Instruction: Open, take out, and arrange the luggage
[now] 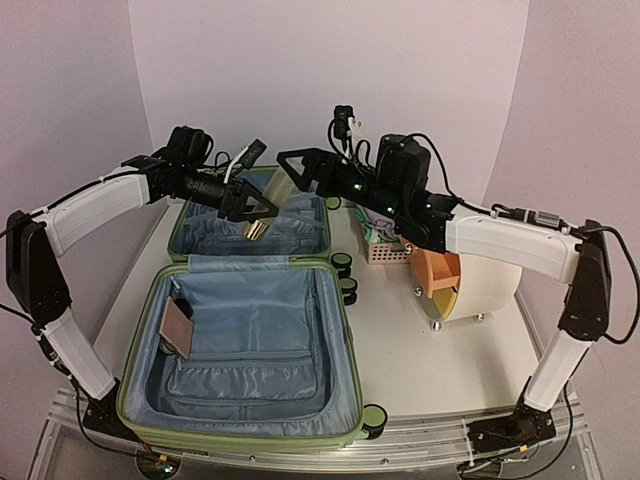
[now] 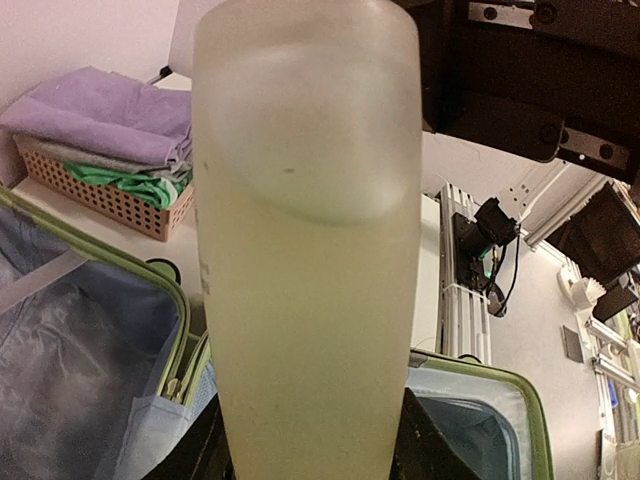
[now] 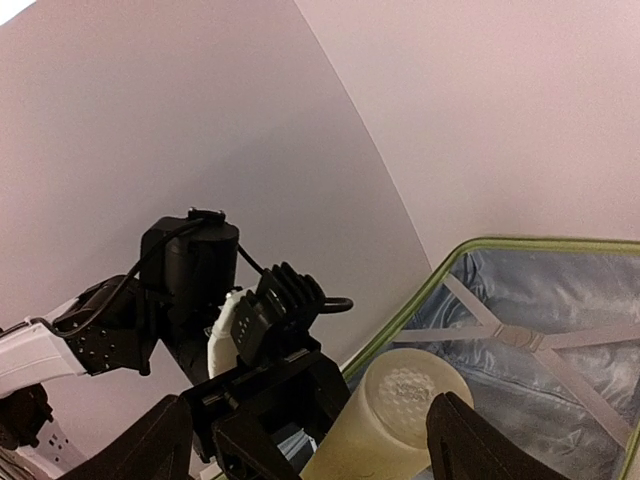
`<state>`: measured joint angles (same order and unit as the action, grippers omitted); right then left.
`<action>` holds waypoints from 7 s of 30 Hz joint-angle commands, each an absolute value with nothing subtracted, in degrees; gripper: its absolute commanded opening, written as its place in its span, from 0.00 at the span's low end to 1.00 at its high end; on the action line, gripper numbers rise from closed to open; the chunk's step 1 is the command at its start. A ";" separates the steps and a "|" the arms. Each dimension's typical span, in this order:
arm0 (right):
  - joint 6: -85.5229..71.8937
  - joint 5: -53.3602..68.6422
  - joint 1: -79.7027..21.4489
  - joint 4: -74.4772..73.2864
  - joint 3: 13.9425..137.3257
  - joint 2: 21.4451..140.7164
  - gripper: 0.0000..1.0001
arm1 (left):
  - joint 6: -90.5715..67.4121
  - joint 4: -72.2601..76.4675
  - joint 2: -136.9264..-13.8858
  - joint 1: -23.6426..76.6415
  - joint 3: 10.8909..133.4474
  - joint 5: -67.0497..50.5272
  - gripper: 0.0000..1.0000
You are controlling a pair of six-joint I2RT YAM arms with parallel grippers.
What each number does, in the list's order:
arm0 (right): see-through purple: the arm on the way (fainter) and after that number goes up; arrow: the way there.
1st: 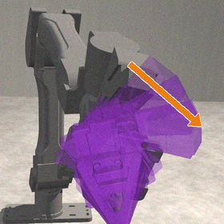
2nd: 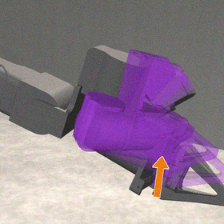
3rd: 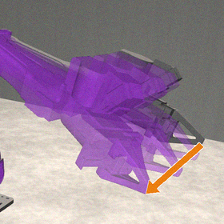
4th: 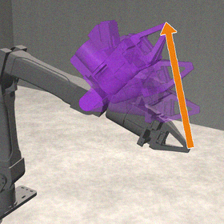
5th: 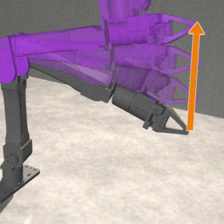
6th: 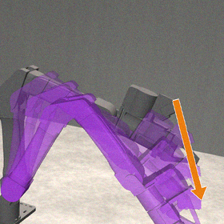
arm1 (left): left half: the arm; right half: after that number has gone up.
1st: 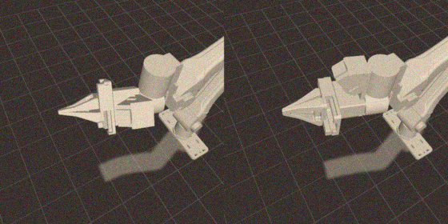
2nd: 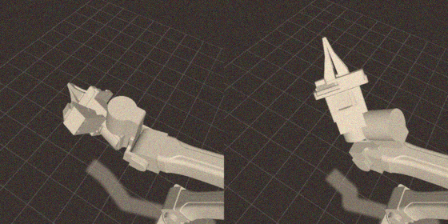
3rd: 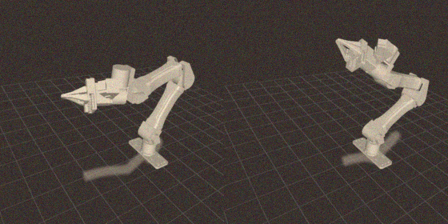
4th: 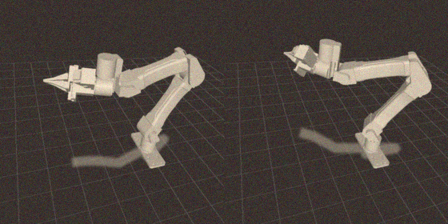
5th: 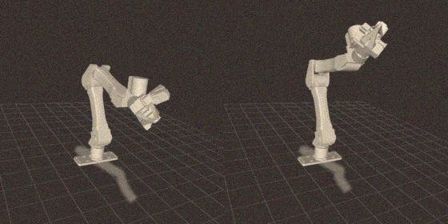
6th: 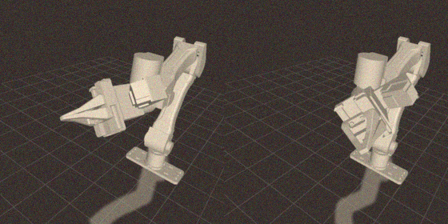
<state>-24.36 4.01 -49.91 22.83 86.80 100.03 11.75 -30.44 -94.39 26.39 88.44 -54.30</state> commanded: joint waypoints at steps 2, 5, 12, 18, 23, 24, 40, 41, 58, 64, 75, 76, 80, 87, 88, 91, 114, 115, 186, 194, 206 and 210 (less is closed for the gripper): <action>-30.87 2.12 -49.77 26.40 90.55 104.23 0.82 | 7.93 -21.73 -89.43 26.72 89.75 -59.75 0.00; -31.99 2.14 -49.75 27.01 91.72 106.42 0.79 | 7.86 -21.11 -89.38 26.72 89.28 -60.20 0.00; -35.04 -1.24 -49.75 27.15 91.31 108.58 0.83 | 6.46 -19.07 -89.21 26.72 89.55 -59.44 0.00; -34.55 -4.40 -49.75 26.96 89.42 107.12 0.88 | 5.90 -18.34 -89.37 26.72 89.37 -58.37 0.00; -34.06 -0.75 -49.78 26.44 90.76 108.13 0.84 | 6.04 -17.50 -89.74 26.76 89.76 -58.04 0.00; -33.98 0.99 -49.75 26.53 91.80 108.58 0.79 | 6.13 -17.57 -89.74 26.72 89.60 -58.02 0.00; -23.55 5.86 -49.76 27.13 95.31 107.17 0.01 | 8.80 -18.11 -88.65 26.72 87.15 -57.89 0.54; -21.03 4.28 -49.69 25.33 95.17 105.78 0.00 | 9.43 -18.69 -88.41 26.72 86.89 -57.39 0.68; -4.71 -45.87 -40.52 -42.11 119.08 98.79 0.00 | 15.30 -21.18 -84.19 26.63 79.19 -49.62 1.00; -4.82 -42.65 -35.58 -44.44 116.89 98.35 0.00 | 16.19 -21.05 -83.34 26.63 76.67 -49.47 1.00; -10.39 -25.53 -33.23 -50.44 116.41 102.78 0.00 | 17.97 -20.86 -82.51 26.64 74.20 -48.73 1.00; -9.87 -25.17 -33.27 -50.49 115.99 103.00 0.00 | 18.06 -20.86 -82.61 26.63 74.25 -48.74 1.00; -7.98 -26.62 -33.28 -51.16 113.04 102.66 0.00 | 18.13 -20.51 -82.71 26.66 74.18 -48.64 1.00; -12.97 -21.87 -33.07 -53.97 111.83 102.40 0.00 | 18.80 -20.69 -82.72 26.63 73.92 -48.18 1.00; -13.79 -20.71 -32.86 -54.03 111.76 102.39 0.00 | 18.92 -20.66 -82.77 26.63 73.94 -48.19 1.00; -17.75 -17.92 -32.16 -52.92 110.30 102.54 0.00 | 18.90 -20.25 -82.96 26.63 73.91 -48.19 1.00; -5.19 -14.85 -27.60 -59.39 112.29 102.08 0.00 | 20.83 -20.37 -83.04 26.64 74.00 -47.59 1.00; -5.25 -14.98 -27.62 -62.42 116.74 104.78 0.00 | 20.83 -20.43 -83.05 26.65 74.05 -47.60 1.00; 9.16 -64.21 -48.61 -63.18 98.02 101.70 0.75 | 22.86 -20.34 -84.20 26.63 74.12 -47.75 1.00; 7.53 -61.67 -43.63 -63.19 95.76 97.83 0.73 | 23.33 -20.61 -83.81 26.63 73.86 -47.31 1.00; 9.39 -57.48 -33.65 -62.36 89.20 92.33 0.73 | 22.90 -19.76 -83.72 26.65 73.57 -47.86 1.00; 9.49 -58.17 -32.66 -61.96 88.71 92.49 0.73 | 22.79 -19.46 -83.67 26.63 73.35 -47.83 1.00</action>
<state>8.97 -56.77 -34.20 -60.45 89.58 94.24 22.55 -21.43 -84.68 26.59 73.58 -47.20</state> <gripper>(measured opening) 0.732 0.997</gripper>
